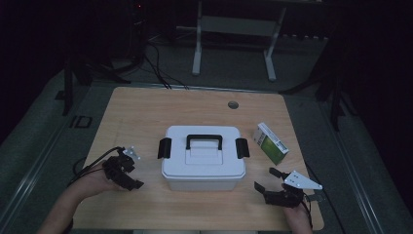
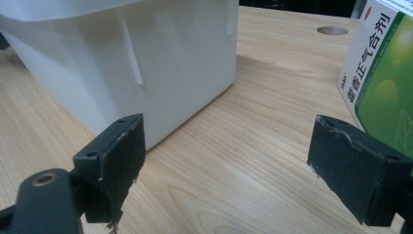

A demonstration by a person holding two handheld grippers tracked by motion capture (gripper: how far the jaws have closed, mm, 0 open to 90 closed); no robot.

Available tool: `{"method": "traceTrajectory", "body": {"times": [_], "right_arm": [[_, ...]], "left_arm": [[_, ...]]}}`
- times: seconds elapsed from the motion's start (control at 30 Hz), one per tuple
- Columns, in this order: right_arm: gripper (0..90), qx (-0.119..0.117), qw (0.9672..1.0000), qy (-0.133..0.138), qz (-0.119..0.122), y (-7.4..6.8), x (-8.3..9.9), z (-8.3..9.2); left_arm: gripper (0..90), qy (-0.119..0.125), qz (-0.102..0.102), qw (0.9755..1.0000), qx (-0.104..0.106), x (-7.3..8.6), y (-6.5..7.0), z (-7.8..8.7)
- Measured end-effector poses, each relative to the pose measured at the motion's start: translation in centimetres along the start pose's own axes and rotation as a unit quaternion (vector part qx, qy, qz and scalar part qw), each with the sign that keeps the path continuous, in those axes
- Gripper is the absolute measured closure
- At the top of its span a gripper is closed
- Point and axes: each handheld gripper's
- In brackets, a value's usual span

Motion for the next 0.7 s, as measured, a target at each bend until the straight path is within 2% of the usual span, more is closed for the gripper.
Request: {"method": "traceTrajectory", "body": {"times": [0.23,0.4,0.7], "right_arm": [[13.5,0.001,1.0,-0.001,0.004,0.03,0.25,-0.06],[13.5,0.006,1.0,0.002,0.002,0.21,0.31,0.01],[13.5,0.006,1.0,-0.001,0.004,0.16,0.42,-0.09]], "left_arm": [[25.5,-0.031,-0.011,0.9995,-0.001,-0.06,0.01,0.42],[25.5,-0.061,-0.022,0.9978,0.007,-0.13,0.09,0.43],[25.5,-0.075,-0.026,0.9969,0.002,-0.29,0.21,0.88]]}}
Point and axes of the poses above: each handheld gripper's, and its own axes: z roughly backward along the jaws, x roughly out of its underside, y roughly to its right, and after that the axes turned 2 degrees about z, right-handed
